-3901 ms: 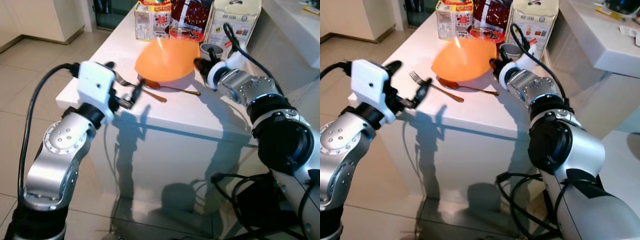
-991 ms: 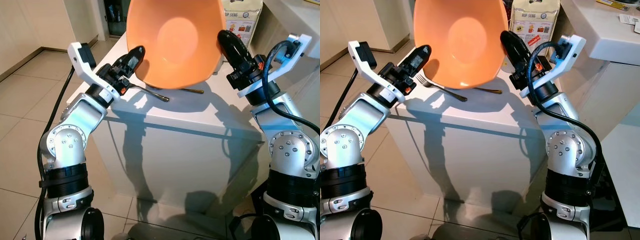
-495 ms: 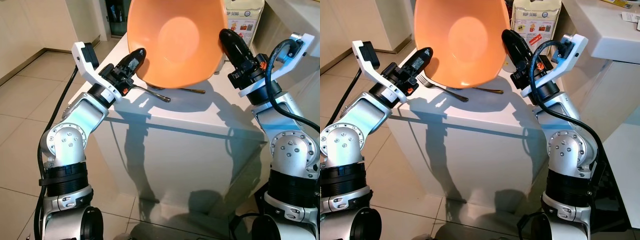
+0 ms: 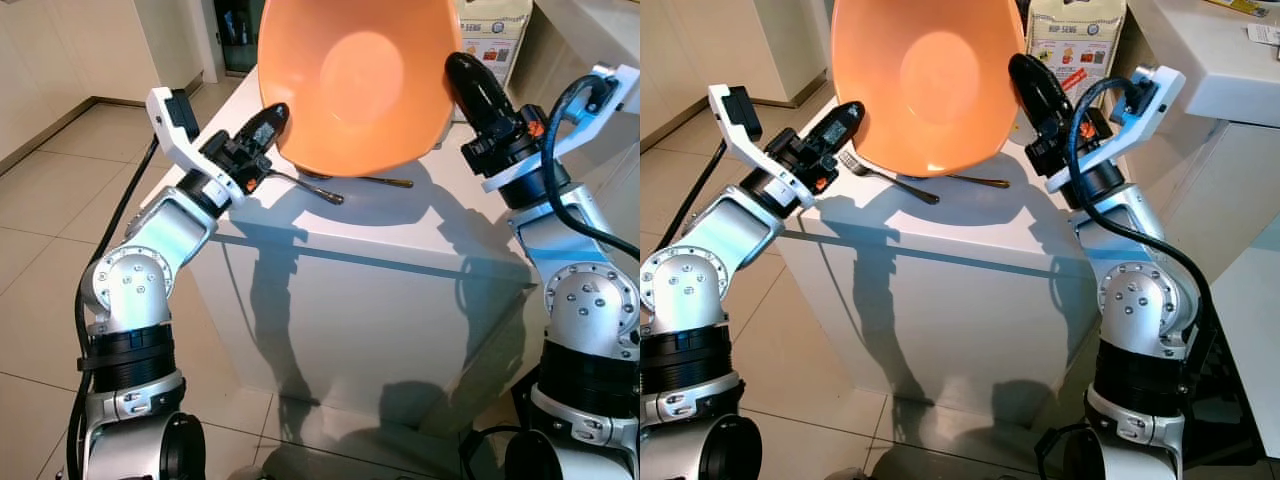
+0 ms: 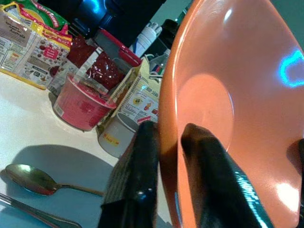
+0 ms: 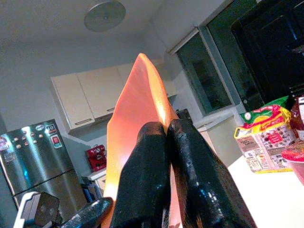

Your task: Setting the table

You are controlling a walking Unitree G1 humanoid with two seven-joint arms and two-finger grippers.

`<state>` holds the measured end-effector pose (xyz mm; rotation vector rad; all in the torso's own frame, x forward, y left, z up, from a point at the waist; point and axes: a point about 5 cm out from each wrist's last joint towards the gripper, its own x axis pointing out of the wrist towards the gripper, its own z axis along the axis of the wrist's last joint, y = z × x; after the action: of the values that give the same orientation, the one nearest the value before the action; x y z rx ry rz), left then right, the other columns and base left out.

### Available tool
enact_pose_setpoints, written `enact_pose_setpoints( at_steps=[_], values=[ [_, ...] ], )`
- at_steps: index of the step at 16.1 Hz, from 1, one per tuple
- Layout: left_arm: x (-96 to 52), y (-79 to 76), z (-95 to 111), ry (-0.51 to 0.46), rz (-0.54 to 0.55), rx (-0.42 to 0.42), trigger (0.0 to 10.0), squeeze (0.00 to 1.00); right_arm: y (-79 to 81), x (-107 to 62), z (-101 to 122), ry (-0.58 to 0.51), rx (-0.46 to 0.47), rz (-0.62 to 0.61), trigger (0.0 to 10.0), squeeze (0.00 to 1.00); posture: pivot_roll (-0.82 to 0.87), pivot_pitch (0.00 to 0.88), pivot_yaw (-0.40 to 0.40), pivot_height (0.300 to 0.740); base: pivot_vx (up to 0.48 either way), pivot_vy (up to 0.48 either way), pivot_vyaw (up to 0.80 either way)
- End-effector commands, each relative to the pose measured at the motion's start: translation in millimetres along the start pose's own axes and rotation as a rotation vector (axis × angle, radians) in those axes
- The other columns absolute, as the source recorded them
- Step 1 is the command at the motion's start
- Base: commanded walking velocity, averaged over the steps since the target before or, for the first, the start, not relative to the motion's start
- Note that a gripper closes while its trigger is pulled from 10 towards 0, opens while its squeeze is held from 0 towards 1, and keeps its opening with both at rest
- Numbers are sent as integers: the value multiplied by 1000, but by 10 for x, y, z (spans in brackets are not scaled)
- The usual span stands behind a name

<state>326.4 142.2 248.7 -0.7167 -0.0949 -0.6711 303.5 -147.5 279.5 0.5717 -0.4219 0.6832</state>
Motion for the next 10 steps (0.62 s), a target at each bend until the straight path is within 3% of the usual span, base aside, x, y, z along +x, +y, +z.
enact_pose_setpoints(
  at_steps=[1,8,9,10],
  values=[
    [47,-96,-50,39,-74,-13,0,0,88,19,23,-9,0,45,0,0,15,0,49,740,0,0,0],
    [64,-96,-37,37,-62,7,0,0,124,19,-40,29,-15,64,0,0,15,0,49,740,0,0,0],
    [73,-96,-17,27,-53,22,0,0,124,14,-66,49,-34,66,2941,0,14,0,50,740,0,0,0],
    [86,-102,10,17,-44,42,0,0,128,7,-98,72,-50,76,9333,0,14,0,50,740,0,0,0]
  ],
)
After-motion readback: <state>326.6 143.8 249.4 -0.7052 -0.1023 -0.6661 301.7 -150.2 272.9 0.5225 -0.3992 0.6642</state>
